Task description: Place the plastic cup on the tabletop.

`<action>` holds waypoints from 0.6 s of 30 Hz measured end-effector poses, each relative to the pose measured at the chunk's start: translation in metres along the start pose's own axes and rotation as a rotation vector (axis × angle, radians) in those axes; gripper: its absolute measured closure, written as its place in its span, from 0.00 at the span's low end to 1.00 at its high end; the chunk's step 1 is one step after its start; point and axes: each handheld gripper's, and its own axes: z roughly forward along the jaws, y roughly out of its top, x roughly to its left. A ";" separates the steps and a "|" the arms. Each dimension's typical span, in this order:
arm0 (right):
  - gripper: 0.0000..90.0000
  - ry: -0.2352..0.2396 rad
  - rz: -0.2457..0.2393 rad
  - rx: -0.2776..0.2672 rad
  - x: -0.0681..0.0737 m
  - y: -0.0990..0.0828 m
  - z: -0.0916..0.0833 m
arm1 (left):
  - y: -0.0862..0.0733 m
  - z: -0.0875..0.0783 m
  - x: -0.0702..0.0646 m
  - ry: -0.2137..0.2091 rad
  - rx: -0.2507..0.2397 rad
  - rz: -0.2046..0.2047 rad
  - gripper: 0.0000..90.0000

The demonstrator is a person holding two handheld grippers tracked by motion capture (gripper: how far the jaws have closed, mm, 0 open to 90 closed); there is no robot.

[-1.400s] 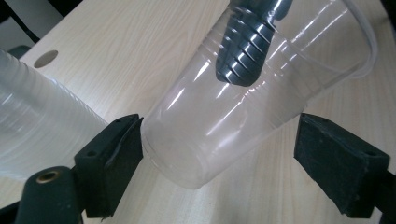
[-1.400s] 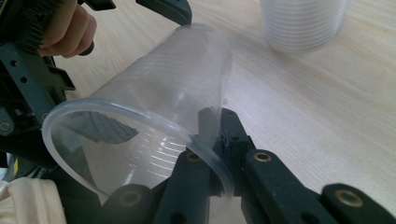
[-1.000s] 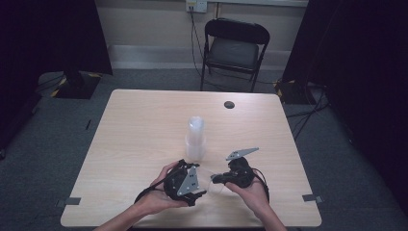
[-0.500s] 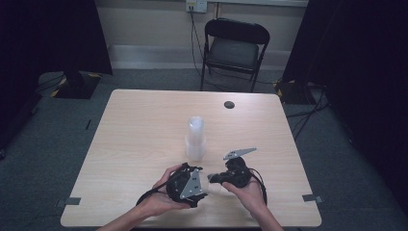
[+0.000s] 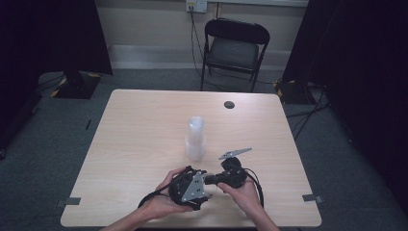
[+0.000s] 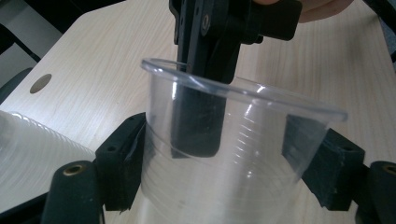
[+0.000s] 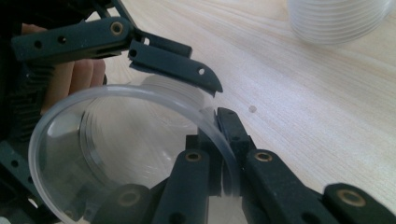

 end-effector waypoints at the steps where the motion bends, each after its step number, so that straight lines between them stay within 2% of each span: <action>1: 0.99 0.001 0.007 0.002 0.000 0.000 0.000 | 0.000 0.000 0.000 0.002 -0.003 0.007 0.27; 3: 0.99 0.001 0.020 0.006 0.000 0.000 0.001 | 0.001 -0.001 0.000 -0.006 -0.001 -0.004 0.27; 5: 0.99 0.003 0.032 0.015 0.000 0.000 0.002 | 0.001 0.000 0.002 -0.017 -0.015 -0.042 0.26; 6: 0.99 0.004 0.037 0.016 0.000 -0.001 0.002 | 0.001 0.000 0.002 -0.024 -0.010 -0.047 0.26; 8: 0.99 0.001 0.040 0.022 0.000 -0.001 0.003 | 0.001 -0.001 0.002 -0.027 -0.008 -0.047 0.26; 11: 0.99 -0.024 0.019 0.041 0.004 -0.001 0.006 | 0.003 -0.001 0.000 -0.020 -0.028 -0.043 0.28; 18: 0.99 -0.032 0.023 0.055 0.005 -0.001 0.007 | 0.004 -0.001 -0.001 -0.023 -0.018 -0.035 0.28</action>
